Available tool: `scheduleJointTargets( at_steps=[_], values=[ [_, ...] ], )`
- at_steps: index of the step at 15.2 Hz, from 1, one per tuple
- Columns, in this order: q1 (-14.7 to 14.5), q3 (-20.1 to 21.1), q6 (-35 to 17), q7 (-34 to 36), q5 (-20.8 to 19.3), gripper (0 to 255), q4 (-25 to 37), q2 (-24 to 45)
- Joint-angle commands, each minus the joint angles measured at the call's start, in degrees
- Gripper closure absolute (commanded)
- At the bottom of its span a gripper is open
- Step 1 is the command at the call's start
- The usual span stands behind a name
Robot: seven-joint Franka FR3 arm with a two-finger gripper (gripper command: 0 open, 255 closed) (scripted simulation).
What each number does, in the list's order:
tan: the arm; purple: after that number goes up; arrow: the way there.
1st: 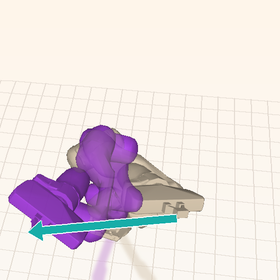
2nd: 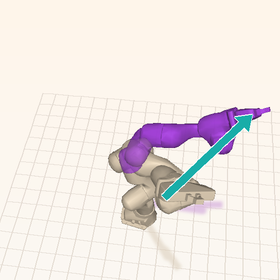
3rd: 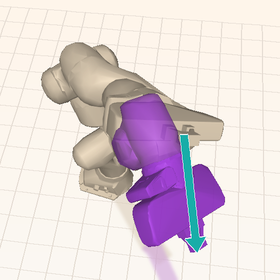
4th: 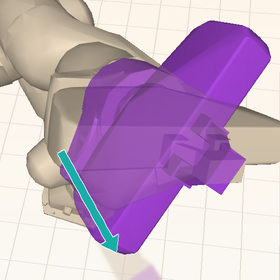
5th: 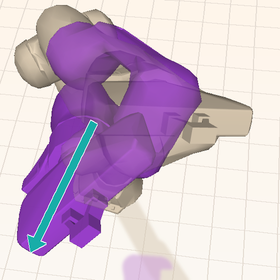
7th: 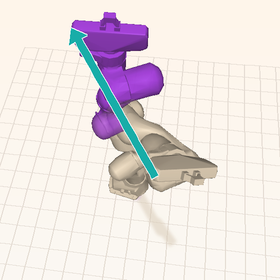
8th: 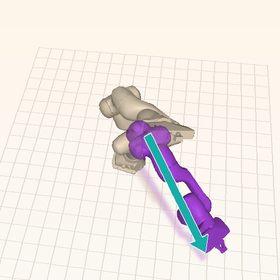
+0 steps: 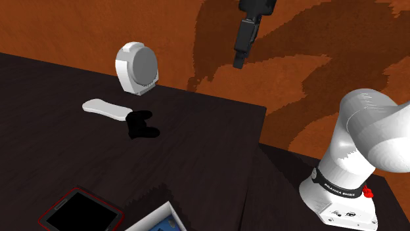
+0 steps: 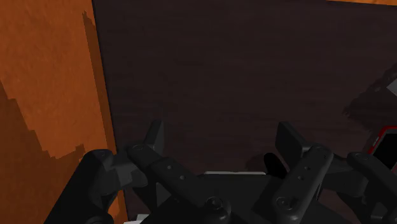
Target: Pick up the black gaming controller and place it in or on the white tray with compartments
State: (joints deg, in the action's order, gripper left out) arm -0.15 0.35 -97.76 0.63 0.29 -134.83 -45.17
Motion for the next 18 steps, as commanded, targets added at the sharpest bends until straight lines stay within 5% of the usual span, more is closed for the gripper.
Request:
scheduleJointTargets(
  at_steps=[1, 18],
  values=[
    [0.0, 0.0, 0.0, 0.0, 0.0, 0, 0.0, 0.0],
    [-1.18, 10.65, -3.74, 18.82, 0.71, 0, 26.58, 41.8]
  ],
)
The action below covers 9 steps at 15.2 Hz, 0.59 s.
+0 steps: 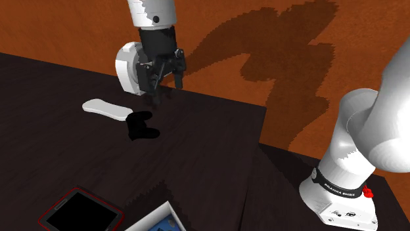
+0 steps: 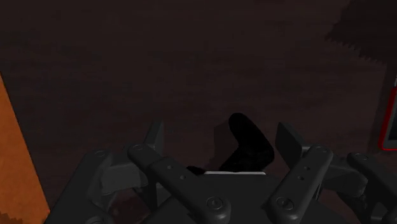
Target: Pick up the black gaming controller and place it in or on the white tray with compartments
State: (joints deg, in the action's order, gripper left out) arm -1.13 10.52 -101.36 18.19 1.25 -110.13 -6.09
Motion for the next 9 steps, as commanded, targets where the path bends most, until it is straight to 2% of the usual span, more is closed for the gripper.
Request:
scheduleJointTargets(
  at_steps=[1, 8, 9],
  values=[
    [-0.42, 0.8, 0.21, 2.32, -0.55, 0, 4.15, 5.35],
    [-2.92, 1.81, 4.74, 8.87, -2.79, 0, 22.77, 24.24],
    [-2.92, 1.77, 3.93, 8.86, -2.76, 0, 21.87, 24.14]
  ],
)
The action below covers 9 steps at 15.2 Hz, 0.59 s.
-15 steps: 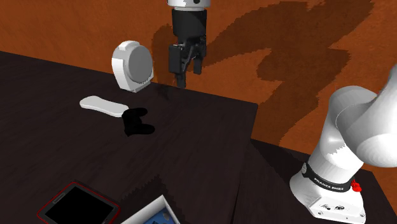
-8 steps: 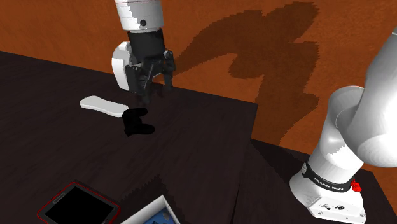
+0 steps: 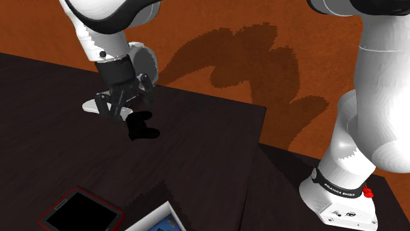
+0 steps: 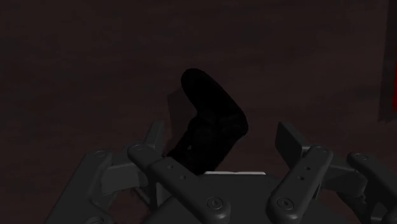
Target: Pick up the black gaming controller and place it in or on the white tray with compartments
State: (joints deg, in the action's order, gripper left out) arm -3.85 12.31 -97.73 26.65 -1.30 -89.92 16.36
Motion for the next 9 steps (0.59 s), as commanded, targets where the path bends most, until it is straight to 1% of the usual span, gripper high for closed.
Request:
scheduleJointTargets(
  at_steps=[1, 6, 9],
  values=[
    [-0.2, -0.04, -0.5, 0.4, -0.2, 0, 0.79, 1.62],
    [-0.12, -0.07, -4.41, 0.4, -0.19, 0, -3.3, 1.44],
    [-0.12, -0.07, -4.86, 0.41, -0.19, 0, -3.74, 1.44]
  ],
)
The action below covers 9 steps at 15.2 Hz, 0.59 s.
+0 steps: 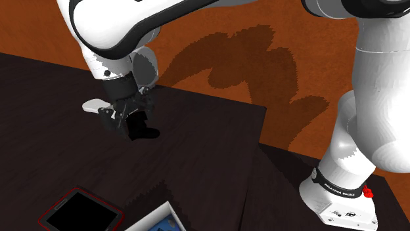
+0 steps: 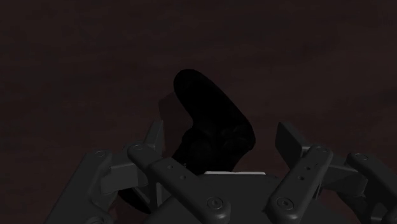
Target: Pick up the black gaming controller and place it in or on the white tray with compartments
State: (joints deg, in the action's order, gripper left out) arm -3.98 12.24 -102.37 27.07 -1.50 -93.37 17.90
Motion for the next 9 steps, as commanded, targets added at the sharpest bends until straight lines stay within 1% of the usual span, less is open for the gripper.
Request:
scheduleJointTargets(
  at_steps=[1, 6, 7, 9],
  values=[
    [0.02, 0.0, -0.21, -0.01, 0.02, 0, -0.29, -0.1],
    [0.01, 0.0, -0.2, -0.01, 0.01, 0, -0.27, -0.09],
    [0.01, 0.0, -0.2, -0.01, 0.01, 255, -0.27, -0.09],
    [0.02, 0.0, -0.2, -0.01, 0.02, 255, -0.3, -0.12]
  ],
)
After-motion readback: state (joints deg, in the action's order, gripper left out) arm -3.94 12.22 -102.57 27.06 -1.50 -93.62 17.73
